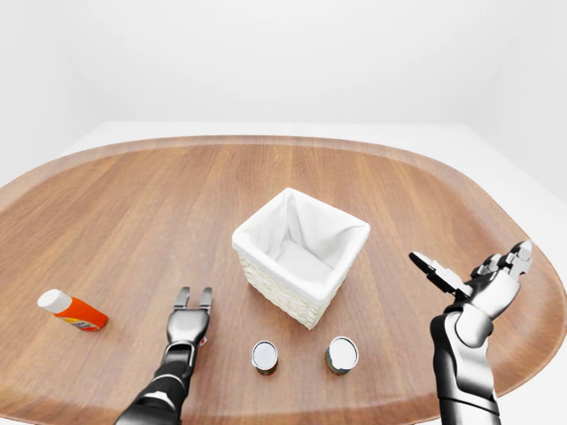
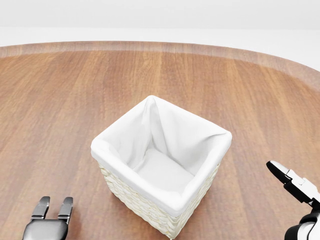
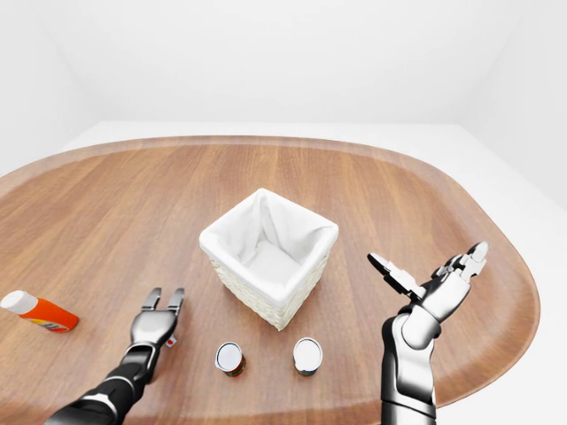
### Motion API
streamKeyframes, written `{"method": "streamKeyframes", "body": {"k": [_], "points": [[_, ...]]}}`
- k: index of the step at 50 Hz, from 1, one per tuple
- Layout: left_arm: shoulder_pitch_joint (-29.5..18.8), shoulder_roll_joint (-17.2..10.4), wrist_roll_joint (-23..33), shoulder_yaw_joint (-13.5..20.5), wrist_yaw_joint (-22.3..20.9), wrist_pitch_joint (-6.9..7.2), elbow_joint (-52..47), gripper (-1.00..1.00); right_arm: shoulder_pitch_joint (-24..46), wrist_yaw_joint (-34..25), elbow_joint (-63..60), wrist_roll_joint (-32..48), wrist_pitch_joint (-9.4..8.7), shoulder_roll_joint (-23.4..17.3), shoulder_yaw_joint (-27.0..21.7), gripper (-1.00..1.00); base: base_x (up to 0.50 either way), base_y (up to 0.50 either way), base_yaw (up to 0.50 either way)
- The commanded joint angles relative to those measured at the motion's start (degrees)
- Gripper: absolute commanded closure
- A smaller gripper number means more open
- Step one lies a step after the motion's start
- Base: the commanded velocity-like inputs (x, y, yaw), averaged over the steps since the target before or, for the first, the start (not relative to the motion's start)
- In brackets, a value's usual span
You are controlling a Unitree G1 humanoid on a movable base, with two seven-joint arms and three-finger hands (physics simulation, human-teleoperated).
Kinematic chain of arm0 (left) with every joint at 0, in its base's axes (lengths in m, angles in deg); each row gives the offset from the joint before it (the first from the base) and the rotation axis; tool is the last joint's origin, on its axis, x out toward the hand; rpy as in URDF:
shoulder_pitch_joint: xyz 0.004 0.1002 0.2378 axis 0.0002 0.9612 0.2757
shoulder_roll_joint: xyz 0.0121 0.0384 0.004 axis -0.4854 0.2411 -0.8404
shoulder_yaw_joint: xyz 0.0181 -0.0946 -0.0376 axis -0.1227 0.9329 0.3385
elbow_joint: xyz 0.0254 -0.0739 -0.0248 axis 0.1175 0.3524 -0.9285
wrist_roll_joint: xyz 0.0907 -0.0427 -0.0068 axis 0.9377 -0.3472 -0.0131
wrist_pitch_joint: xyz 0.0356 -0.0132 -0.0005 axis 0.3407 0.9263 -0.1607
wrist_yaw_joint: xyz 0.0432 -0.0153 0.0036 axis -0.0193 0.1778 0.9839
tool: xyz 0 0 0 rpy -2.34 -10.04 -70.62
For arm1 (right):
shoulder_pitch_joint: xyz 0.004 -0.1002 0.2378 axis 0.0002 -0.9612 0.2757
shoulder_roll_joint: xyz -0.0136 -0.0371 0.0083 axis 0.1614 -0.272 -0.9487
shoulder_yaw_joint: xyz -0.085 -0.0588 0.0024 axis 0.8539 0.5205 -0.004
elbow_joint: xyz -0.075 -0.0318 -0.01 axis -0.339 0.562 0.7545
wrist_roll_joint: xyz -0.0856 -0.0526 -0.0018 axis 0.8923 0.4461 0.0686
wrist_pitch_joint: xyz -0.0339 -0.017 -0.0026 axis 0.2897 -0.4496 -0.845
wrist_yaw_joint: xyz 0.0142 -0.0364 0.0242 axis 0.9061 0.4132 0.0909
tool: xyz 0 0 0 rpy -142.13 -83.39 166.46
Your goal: Pick up the alphabet soup and the cream cheese box, and put them in the basket.
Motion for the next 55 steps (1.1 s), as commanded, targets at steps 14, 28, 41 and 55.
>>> {"method": "streamKeyframes", "body": {"k": [14,28,41,55], "points": [[4.58,3.18,-2.09,3.17,0.00,-0.01,3.29,1.00,-0.01,0.00,-0.19,-0.02,0.00,-0.02,0.02,-1.00,0.00,0.00,0.00],[4.43,0.36,-4.88,3.56,0.00,-0.01,1.69,1.00,0.12,0.00,0.55,-0.01,0.00,-0.10,0.01,-1.00,0.00,0.00,0.00],[4.63,-0.75,-6.44,3.27,0.00,-0.01,0.63,1.00,0.00,0.00,-0.08,0.11,0.00,0.05,0.00,-1.00,0.00,0.00,0.00],[8.28,-2.73,-6.91,3.59,0.00,-0.01,-10.22,1.00,0.13,0.00,0.12,0.16,0.00,-0.08,0.09,-1.00,0.00,0.00,0.00]]}}
